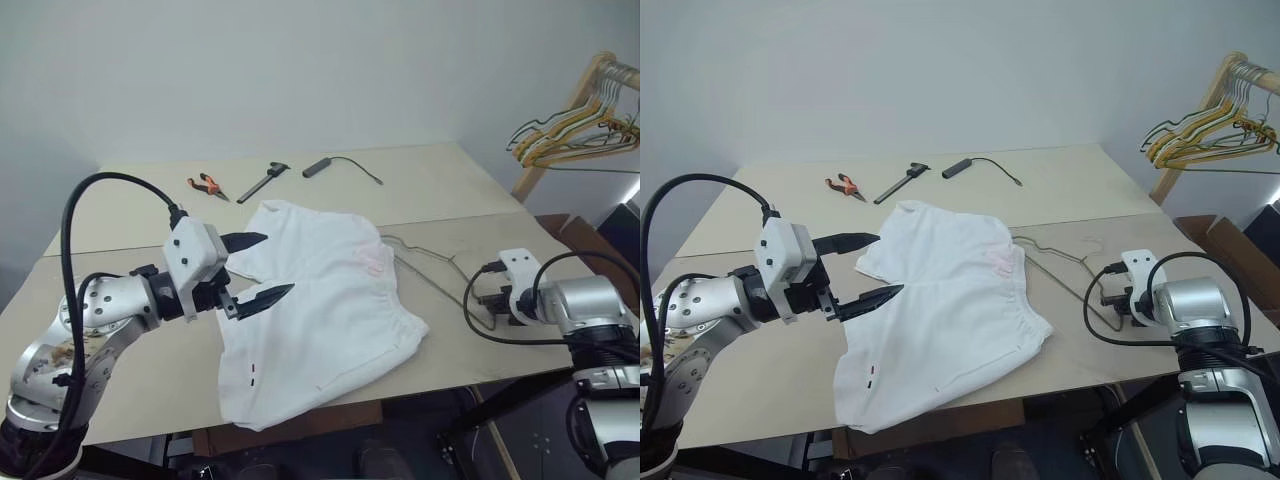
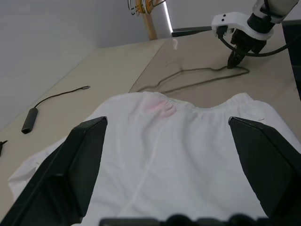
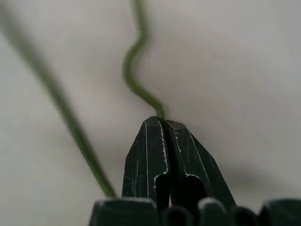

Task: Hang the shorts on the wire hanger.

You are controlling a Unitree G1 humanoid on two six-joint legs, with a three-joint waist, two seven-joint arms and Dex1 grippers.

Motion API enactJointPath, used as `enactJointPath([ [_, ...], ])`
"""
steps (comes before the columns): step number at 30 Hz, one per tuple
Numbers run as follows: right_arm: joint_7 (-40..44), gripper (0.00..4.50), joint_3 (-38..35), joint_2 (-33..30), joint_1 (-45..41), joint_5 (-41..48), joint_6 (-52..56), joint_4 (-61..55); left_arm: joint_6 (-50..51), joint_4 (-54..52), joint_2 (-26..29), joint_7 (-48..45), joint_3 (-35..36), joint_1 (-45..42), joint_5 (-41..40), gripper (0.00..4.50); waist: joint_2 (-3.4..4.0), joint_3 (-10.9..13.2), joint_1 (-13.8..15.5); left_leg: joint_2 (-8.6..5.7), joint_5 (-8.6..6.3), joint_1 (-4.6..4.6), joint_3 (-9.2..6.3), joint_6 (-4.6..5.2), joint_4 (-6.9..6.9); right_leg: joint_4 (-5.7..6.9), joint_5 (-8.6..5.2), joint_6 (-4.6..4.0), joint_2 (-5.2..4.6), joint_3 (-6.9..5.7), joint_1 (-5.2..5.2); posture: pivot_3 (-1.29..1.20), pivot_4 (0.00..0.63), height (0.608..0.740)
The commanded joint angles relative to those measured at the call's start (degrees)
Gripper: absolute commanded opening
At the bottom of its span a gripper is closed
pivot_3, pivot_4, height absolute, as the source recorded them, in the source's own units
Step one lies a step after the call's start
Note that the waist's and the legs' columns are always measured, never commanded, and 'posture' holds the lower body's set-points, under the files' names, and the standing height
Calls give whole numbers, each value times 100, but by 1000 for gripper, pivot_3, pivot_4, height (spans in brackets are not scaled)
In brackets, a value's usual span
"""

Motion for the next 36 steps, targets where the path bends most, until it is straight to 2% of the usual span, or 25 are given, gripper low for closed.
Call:
enactJointPath([
  [1,-77,50,-202,31,-164,-55,64,-39,-113,-121,37,-24,114,-63,-18,4500,0,0,4,0,0,0,0,0,0,0,0,0,0,0,0,-90,0,740],
  [4,-239,50,-423,94,-262,-23,185,-114,-130,-90,32,-36,96,-84,1,4500,0,0,-2,-1,0,0,0,0,0,1,1,1,0,0,0,-96,0,740],
  [8,-894,50,-1341,430,-595,62,390,-330,-145,-40,3,-28,35,-161,29,4500,8,1,-33,-2,0,-1,0,0,0,4,2,2,0,6,-6,-100,0,740],
  [12,-1593,50,-2134,846,-715,63,74,-727,-110,-10,-112,131,12,-235,44,4500,8,1,-22,-3,0,-7,-6,0,-2,0,1,3,-1,2,-9,-103,0,740],
  [14,-1660,50,-2053,987,-400,-75,-857,-1352,-51,44,-196,228,17,-306,25,4500,8,1,-10,-3,0,-9,-6,0,-2,0,1,3,-1,2,-10,-105,0,740],
  [17,-1389,50,-1836,1038,-48,-60,-1606,-2041,66,142,-319,381,36,-435,-39,4500,9,2,-2,-4,0,-13,-8,0,-2,1,0,5,-2,2,-14,-105,0,740],
  [21,-521,50,-375,186,1022,-1366,-5208,-2690,463,637,-581,444,317,-878,-710,4500,10,2,9,-10,0,-13,-11,0,-1,0,-4,14,-8,-7,-14,-97,0,740],
  [26,-399,50,194,-341,1147,-2216,-8015,-2030,560,1108,-386,59,359,-1133,-880,4500,9,3,-145,-9,0,-4,-3,-1,0,3,-3,15,-6,6,-12,-90,0,740],
  [32,-192,50,244,-320,928,-2162,-9467,-1525,472,1553,-205,-360,132,-1260,-722,4500,6,5,-143,-9,0,-2,-7,-1,-1,1,-2,11,-5,6,-9,-84,0,740],
  [36,-72,50,184,-285,864,-2105,-9691,-1445,472,1738,-232,-500,-79,-1329,-593,4500,6,5,-130,-9,0,-3,-9,-1,-1,1,-2,11,-7,7,-9,-94,0,740],
])
